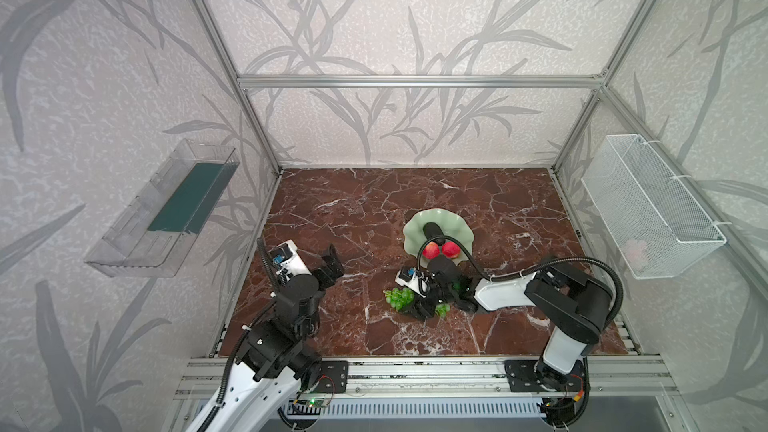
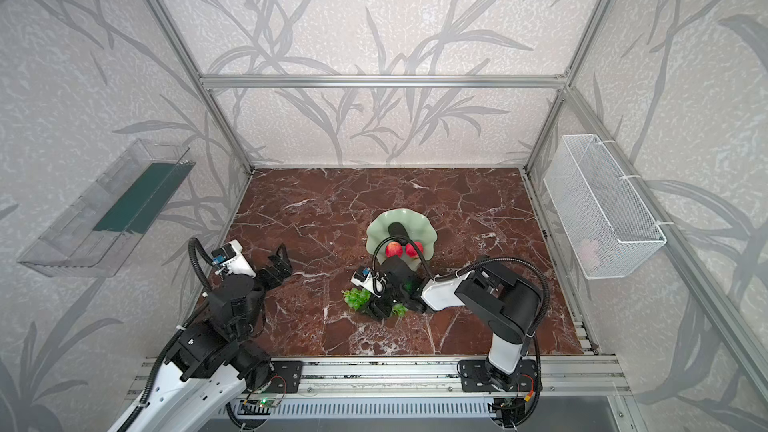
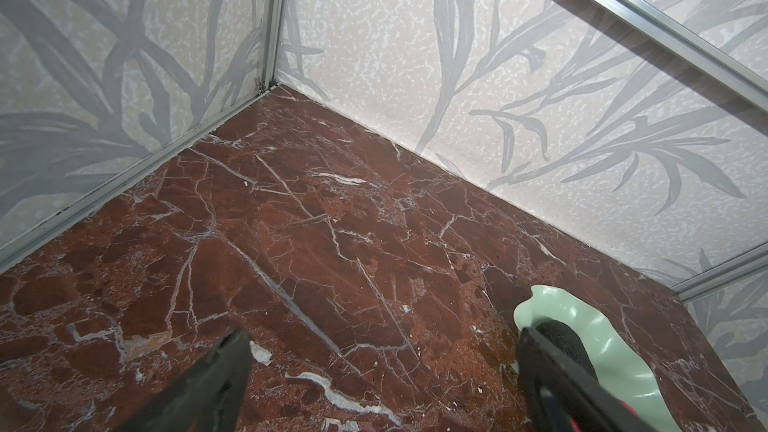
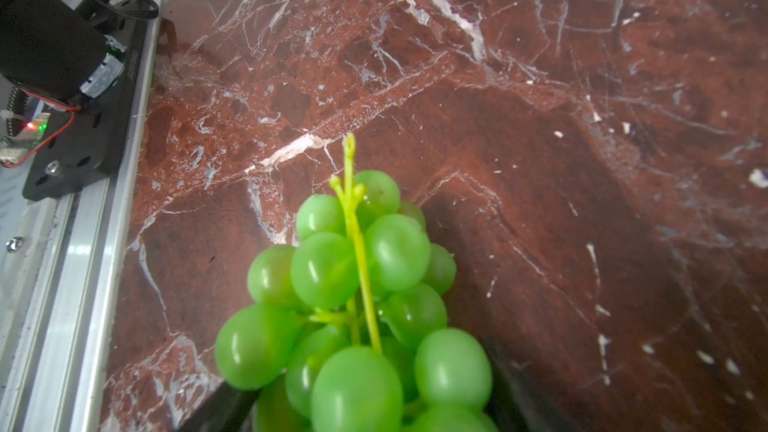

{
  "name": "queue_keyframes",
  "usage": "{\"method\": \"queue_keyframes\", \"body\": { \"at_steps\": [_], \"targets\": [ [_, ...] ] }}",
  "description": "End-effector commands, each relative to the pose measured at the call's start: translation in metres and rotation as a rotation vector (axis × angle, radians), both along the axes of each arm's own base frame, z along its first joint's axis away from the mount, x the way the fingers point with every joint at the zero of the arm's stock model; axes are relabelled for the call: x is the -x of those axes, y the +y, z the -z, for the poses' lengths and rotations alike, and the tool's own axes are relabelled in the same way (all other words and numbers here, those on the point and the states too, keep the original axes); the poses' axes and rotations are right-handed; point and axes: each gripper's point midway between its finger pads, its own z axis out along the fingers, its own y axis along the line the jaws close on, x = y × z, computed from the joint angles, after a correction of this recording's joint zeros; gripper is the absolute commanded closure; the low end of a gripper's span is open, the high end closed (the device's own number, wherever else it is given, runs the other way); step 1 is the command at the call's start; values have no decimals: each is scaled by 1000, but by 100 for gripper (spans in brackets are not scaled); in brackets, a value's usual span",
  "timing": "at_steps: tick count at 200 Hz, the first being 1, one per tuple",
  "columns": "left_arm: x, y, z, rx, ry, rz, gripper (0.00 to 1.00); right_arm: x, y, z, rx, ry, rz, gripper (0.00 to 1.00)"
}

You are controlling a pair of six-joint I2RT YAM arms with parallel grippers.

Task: Place and organize the fake fruits in the fruit bowl
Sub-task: 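Lift the grapes with the right gripper and lower them into the bowl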

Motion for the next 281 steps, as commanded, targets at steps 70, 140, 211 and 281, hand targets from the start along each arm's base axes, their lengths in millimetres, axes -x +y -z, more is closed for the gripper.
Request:
{"method": "queue_keyframes", "body": {
  "at_steps": [70,140,211,281],
  "targets": [
    [1,7,-6,0,-18,-35,0,-13,9,-31,-67,-37,60,61],
    [2,8,-5,0,-15,-35,0,-30,4,-96,-205,-51,143,68],
    [3,8,-5,4,-20,-36,0,-101,-59,-168,-181,-126,433,69],
    [3,8,-8,3,-27,-31,0,-188,-119,-150,-88,-80,706,68]
  ]
}}
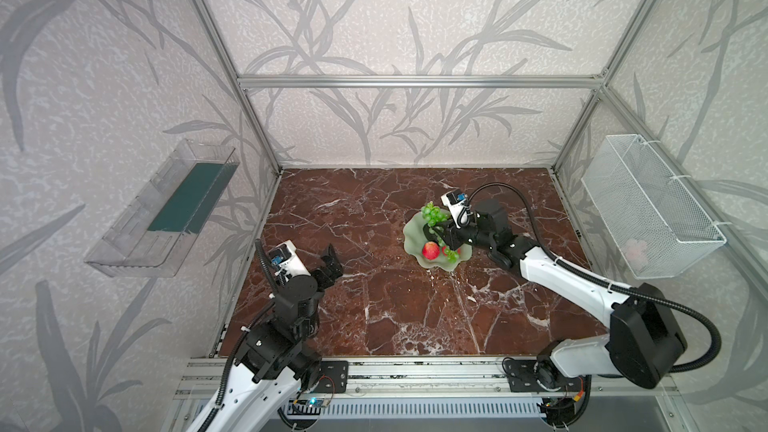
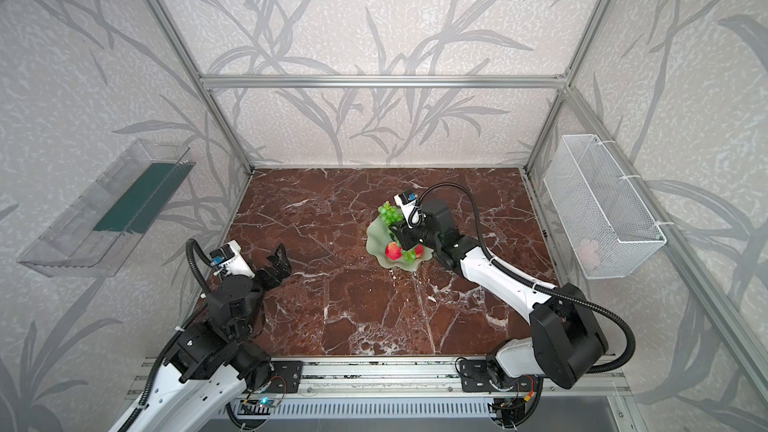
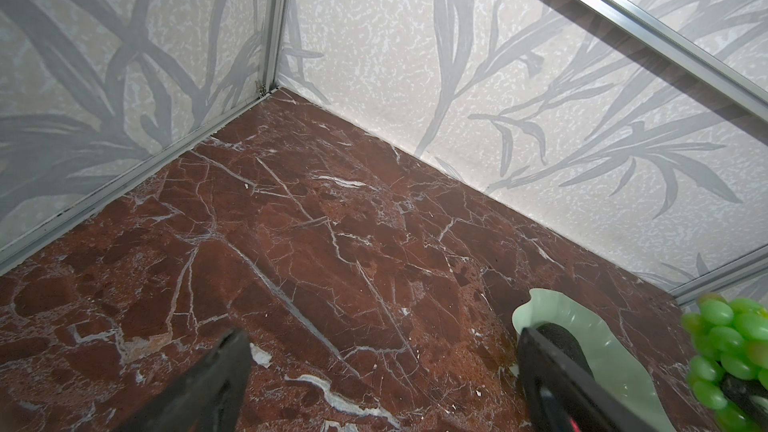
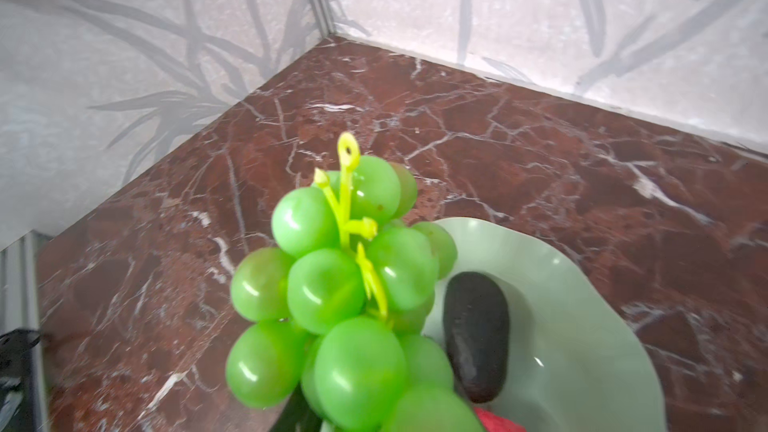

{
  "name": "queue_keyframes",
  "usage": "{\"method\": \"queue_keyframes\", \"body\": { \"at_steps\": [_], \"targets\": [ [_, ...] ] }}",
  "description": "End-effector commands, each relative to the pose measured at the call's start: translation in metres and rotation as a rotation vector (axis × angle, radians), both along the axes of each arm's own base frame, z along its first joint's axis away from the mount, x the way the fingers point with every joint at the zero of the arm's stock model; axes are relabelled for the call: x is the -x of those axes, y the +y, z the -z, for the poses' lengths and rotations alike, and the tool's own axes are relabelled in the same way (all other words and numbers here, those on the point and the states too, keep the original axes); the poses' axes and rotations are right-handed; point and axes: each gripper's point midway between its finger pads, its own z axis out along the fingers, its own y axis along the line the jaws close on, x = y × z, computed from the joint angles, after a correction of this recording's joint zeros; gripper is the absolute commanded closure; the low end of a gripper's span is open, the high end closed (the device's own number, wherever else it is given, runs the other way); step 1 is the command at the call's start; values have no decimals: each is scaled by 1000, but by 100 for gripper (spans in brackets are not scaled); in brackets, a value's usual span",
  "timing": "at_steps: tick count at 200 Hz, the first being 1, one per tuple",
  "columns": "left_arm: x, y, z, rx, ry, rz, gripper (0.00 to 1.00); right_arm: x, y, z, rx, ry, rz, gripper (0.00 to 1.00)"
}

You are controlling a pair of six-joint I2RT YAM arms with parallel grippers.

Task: Place and organize the fake fruits in the fruit bowl
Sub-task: 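Lift the grapes with the right gripper and lower them into the bowl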

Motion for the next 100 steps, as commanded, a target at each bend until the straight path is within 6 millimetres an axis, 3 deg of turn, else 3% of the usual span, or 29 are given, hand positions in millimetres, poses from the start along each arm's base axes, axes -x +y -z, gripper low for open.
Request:
{"method": "queue_keyframes", "body": {
  "at_steps": [1,59,94,100],
  "targets": [
    [1,6,-5,-3,-16,-26,0,-21,-12,19,40,60,66,68],
    [0,7,-6,-10,-20,-35,0,-57,-31,62,131,107,142,67],
    [-1,6,-5,-18,-15,-32,0,-63,-33,71,154,123,138,64],
    [-1,6,-5,-17,-15,-33,0,-63,-32,82,163,146,133,63]
  ]
}}
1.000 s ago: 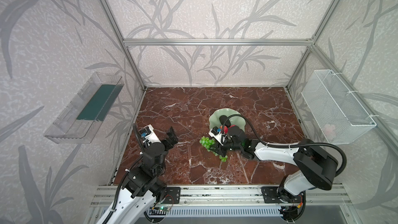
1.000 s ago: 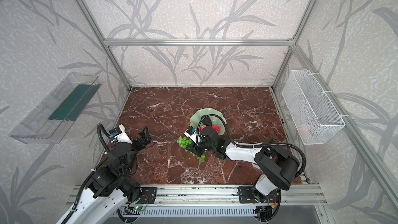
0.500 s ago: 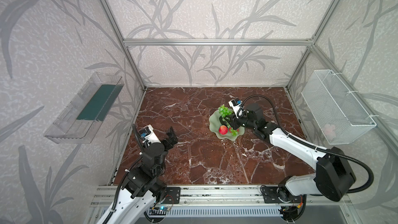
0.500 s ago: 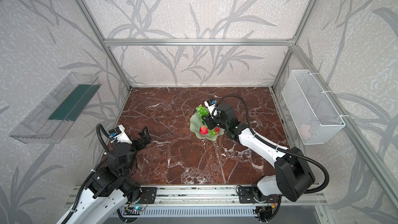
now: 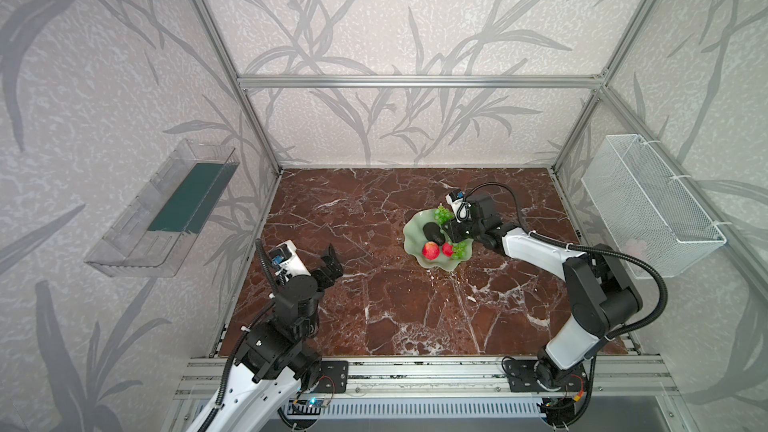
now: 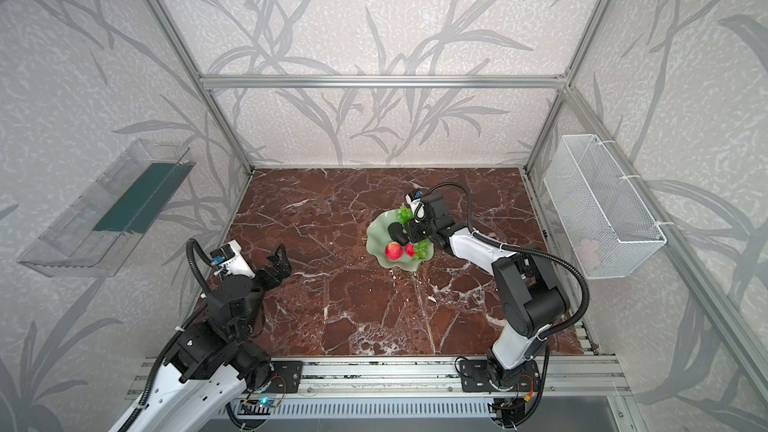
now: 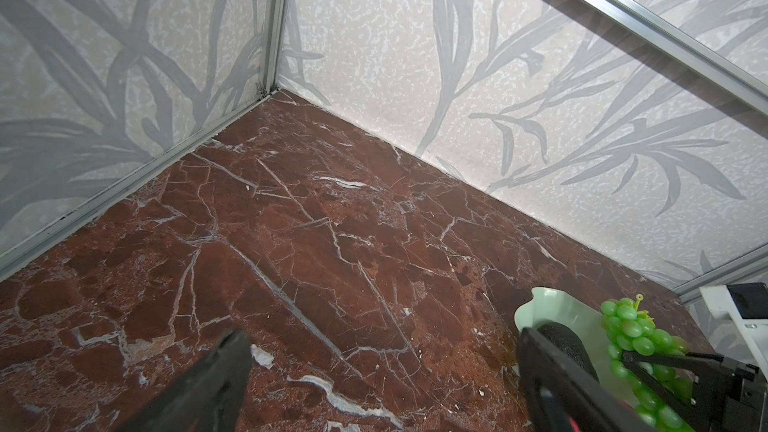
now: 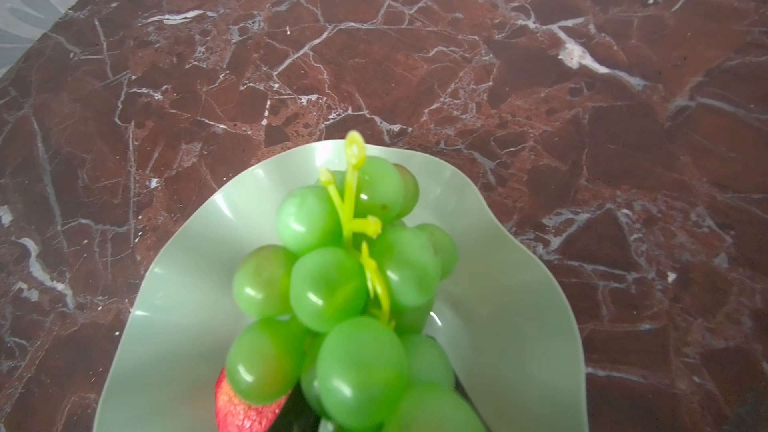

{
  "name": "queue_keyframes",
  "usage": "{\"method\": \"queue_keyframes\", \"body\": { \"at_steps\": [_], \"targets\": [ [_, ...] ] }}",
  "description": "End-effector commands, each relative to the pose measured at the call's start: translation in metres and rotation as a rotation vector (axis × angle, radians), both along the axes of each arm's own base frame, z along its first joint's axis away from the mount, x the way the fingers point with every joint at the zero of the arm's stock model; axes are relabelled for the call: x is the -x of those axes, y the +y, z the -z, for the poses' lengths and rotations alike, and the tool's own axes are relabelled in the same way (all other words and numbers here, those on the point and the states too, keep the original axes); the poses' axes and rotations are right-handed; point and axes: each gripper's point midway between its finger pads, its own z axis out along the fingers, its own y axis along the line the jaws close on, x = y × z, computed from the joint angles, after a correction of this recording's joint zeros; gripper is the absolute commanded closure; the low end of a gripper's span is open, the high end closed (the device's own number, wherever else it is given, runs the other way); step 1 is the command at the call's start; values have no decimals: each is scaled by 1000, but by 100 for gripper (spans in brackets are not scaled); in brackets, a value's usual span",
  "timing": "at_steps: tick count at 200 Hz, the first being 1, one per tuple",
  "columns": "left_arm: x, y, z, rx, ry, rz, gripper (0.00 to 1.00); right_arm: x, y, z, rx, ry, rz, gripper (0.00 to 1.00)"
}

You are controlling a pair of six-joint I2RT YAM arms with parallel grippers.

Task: Place and organize the fake fruits in the fruit bowl
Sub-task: 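Lift the grapes with the right gripper and lower them into the bowl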

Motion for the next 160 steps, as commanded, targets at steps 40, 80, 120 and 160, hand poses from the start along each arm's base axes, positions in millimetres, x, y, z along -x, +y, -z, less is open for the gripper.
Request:
{"method": "queue_keyframes", "body": {
  "at_steps": [40,80,120,160],
  "targets": [
    [-1,5,-6,-2,-19,-33,0,-12,3,3,-16,3,-10,42],
    [-1,5,-6,-2,-17,-31,0,-10,5,2,-43,-3,-15,22],
    [-2,4,-6,-29,-20,-22,0,-5,7,-29,-97,-78,-35,7],
    [-11,16,-20,-181,-36,-99,0,10,-10,-70,-155,-225,25,1]
  ]
}}
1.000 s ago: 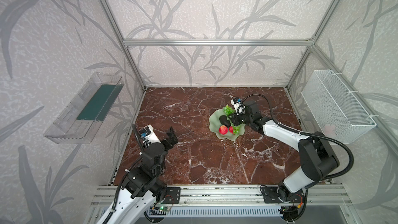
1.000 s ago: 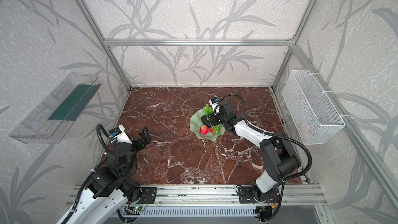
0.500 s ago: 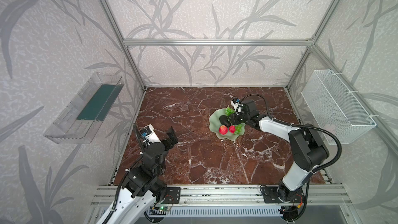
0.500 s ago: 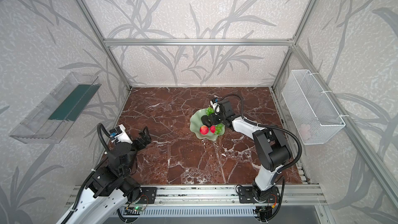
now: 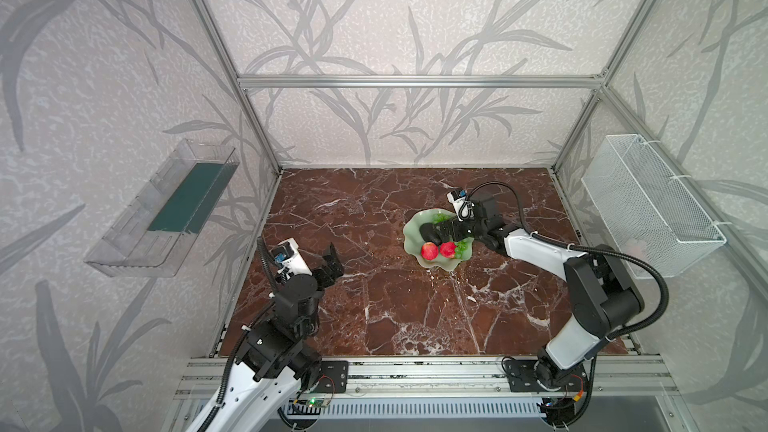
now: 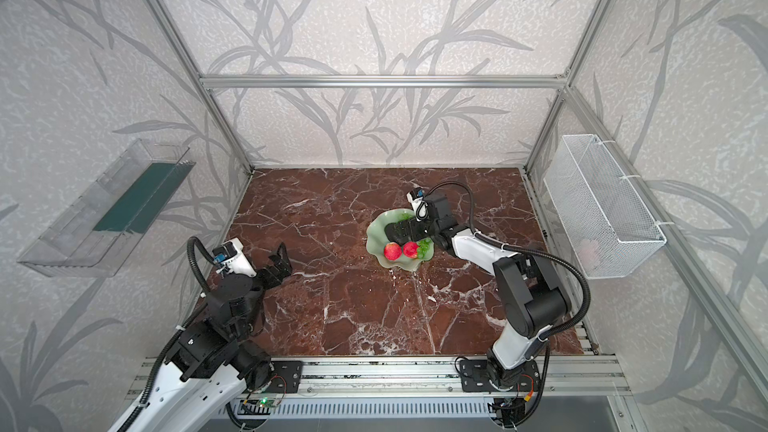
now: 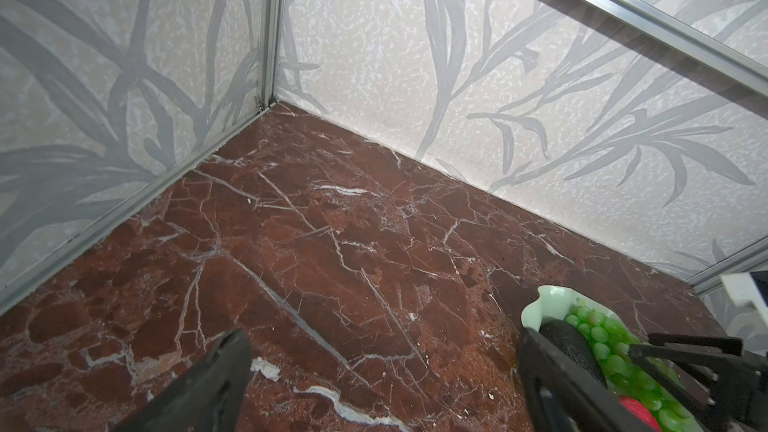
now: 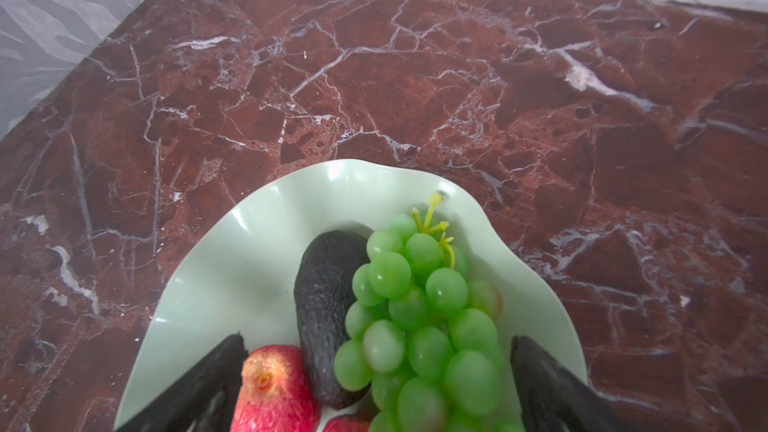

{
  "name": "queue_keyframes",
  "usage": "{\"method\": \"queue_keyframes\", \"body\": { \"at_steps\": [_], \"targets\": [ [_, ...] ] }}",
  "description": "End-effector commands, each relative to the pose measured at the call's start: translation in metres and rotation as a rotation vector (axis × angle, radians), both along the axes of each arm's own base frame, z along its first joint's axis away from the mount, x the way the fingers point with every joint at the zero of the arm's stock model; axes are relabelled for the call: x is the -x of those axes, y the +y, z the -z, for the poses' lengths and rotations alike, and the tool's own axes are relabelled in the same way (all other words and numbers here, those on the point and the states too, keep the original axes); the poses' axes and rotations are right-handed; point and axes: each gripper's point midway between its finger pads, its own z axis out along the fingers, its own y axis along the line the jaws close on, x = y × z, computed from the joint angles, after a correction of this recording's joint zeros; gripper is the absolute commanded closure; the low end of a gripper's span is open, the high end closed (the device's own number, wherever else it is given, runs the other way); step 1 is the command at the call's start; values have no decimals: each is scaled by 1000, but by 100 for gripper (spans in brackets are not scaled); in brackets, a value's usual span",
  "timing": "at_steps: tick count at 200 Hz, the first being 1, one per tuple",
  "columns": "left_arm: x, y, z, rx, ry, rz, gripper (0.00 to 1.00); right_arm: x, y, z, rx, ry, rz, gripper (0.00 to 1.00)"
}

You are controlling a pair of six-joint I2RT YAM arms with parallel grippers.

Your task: Place and organize the fake fruits in the fruit bowl

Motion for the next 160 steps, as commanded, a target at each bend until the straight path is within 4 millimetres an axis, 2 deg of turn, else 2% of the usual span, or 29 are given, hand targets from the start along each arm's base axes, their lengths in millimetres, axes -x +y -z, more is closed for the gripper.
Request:
{"method": "queue_keyframes", "body": {
  "at_steps": [1,27,51,67,94,105,125,147,152,160],
  "targets": [
    [-8,15,-12,-96,-26,-104,0,4,-11,-48,-73,-157,50,1],
    [-39,2,3,-232,6,-113,0,19,-51,-60,-44,-270,213,1],
    [-64,-7,20,-387,50,-115,0,36,-89,-58,68,-367,324,1],
    [-72,6,31,-370,14,-153,0,45,-116,-52,148,-393,417,1],
    [-77,43,57,-278,-4,-202,0,57,-164,-40,259,-432,580,1],
    [-79,54,57,-284,-10,-234,0,58,-179,-33,272,-437,630,1],
    [-91,62,68,-383,58,-237,1,55,-190,-23,284,-455,662,1],
    [-106,70,108,-421,162,-217,2,46,-199,-19,322,-502,716,1],
    [-111,75,104,-434,136,-238,1,43,-202,-16,332,-510,724,1],
    [-119,67,106,-422,135,-191,1,40,-206,-9,349,-511,737,1]
  ]
}}
